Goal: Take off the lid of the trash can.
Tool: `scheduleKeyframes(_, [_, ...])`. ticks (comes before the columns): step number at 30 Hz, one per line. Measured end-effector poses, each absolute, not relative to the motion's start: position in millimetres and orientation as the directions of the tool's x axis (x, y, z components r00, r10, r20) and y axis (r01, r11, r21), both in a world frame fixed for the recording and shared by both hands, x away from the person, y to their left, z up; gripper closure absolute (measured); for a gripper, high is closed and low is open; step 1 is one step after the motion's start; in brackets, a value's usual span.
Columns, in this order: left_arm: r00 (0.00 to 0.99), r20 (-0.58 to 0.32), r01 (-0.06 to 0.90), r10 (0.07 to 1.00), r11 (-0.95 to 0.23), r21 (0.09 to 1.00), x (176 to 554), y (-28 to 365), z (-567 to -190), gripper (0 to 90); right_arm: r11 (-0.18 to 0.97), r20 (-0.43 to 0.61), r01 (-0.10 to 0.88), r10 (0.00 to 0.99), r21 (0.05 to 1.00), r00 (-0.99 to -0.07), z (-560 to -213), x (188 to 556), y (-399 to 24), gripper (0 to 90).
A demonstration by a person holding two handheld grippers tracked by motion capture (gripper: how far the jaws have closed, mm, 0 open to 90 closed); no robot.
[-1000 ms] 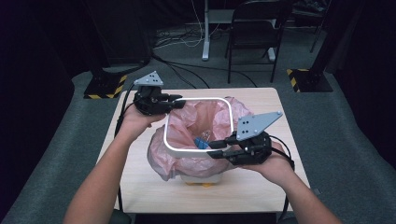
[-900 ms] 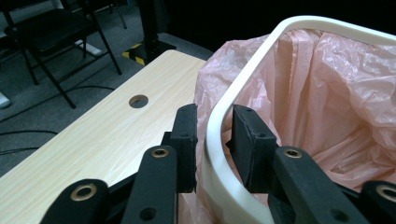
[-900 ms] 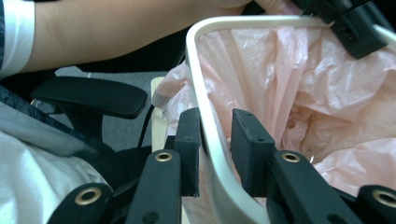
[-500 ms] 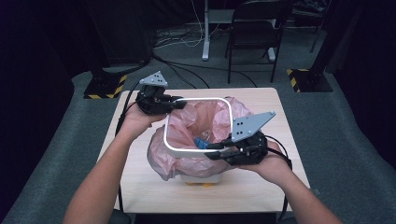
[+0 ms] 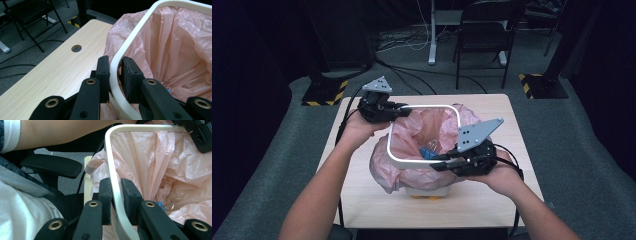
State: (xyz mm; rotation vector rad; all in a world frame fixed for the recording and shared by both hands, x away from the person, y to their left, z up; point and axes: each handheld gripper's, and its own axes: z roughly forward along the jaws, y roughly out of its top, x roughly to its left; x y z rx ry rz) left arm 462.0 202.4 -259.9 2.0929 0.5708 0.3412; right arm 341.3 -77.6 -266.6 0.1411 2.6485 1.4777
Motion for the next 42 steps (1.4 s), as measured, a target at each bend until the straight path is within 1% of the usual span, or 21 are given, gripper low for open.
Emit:
scheduleKeyframes(15, [0.855,0.029,0.264,0.517,-0.484,0.834,461.7,201.9,-257.6,77.0,0.513,-0.041,0.029,0.125,0.858,-0.991,-265.1,341.3,-78.0,79.9])
scheduleKeyframes(24, [0.856,0.043,0.251,0.515,-0.487,0.837,459.8,202.1,-248.8,77.0,0.498,-0.043,0.024,0.123,0.867,-0.991,-260.6,340.2,-78.9,80.1])
scheduleKeyframes(32, [0.858,0.036,0.258,0.512,-0.490,0.832,460.1,201.7,-243.9,77.0,0.493,-0.049,0.017,0.120,0.870,-0.992,-255.1,339.4,-79.4,80.3])
scheduleKeyframes(38, [0.860,0.042,0.246,0.508,-0.485,0.839,458.1,202.1,-232.7,77.0,0.492,-0.058,0.005,0.114,0.871,-0.992,-245.9,338.0,-79.7,80.5])
scheduleKeyframes(42, [0.869,0.056,0.218,0.492,-0.481,0.849,454.3,201.8,-220.8,76.9,0.483,-0.073,-0.019,0.093,0.875,-0.993,-238.0,334.4,-79.4,82.6])
